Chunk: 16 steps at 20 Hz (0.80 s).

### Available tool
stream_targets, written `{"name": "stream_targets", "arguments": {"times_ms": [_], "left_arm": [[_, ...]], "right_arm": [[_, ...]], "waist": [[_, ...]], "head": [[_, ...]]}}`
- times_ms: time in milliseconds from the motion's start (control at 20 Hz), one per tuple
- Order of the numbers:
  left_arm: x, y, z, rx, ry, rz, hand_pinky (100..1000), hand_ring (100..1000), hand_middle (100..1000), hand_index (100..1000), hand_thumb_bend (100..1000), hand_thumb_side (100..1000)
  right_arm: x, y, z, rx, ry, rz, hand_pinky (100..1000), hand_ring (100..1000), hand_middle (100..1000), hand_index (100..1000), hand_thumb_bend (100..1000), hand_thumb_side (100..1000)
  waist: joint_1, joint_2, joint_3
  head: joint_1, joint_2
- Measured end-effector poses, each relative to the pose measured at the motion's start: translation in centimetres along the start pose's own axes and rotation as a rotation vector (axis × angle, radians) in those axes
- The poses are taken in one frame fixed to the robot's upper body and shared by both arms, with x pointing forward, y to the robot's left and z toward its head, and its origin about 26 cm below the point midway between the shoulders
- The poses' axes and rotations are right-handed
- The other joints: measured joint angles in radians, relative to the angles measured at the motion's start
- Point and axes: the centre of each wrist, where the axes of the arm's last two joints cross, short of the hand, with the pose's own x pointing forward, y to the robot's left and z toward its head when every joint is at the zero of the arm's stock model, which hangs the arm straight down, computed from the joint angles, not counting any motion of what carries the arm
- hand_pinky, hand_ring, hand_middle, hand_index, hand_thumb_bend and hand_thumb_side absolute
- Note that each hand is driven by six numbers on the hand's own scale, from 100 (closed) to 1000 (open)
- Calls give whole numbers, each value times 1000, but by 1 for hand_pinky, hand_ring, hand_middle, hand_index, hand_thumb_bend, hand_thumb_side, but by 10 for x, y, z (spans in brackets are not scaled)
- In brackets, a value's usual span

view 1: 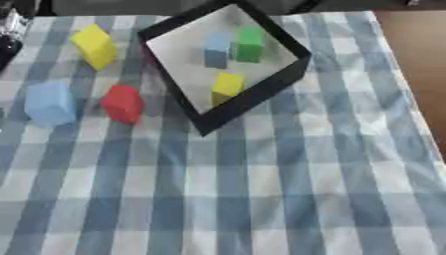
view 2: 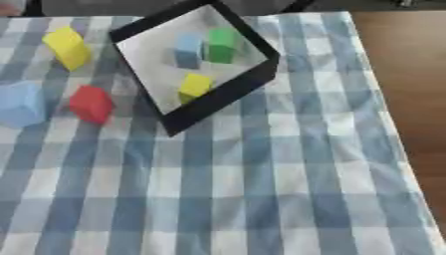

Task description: Pick up objects on the table and place them in the box.

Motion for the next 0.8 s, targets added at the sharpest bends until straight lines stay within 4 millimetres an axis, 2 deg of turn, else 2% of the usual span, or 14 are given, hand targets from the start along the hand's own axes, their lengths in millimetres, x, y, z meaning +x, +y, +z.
{"name": "stream_targets", "arguments": {"times_ms": [350, 500, 800], "left_arm": [[4, 22, -16, -62, -21, -142, 597, 729, 683, 793, 638, 473], [6, 32, -21, -117, -21, -206, 619, 749, 710, 821, 674, 470], [18, 65, -38, -410, 7, -441, 725, 794, 769, 879, 748, 428]], "right_arm": [[-26, 1, 24, -6, 143, -6, 888, 778, 709, 750, 100, 547], [-36, 1, 32, -8, 193, 0, 887, 776, 707, 747, 100, 553], [-43, -2, 39, -18, 225, 11, 885, 773, 704, 745, 100, 549]], "waist": [[0, 0, 1], [0, 0, 1], [0, 0, -7]], "head": [[4, -2], [3, -2], [-11, -2]]}}
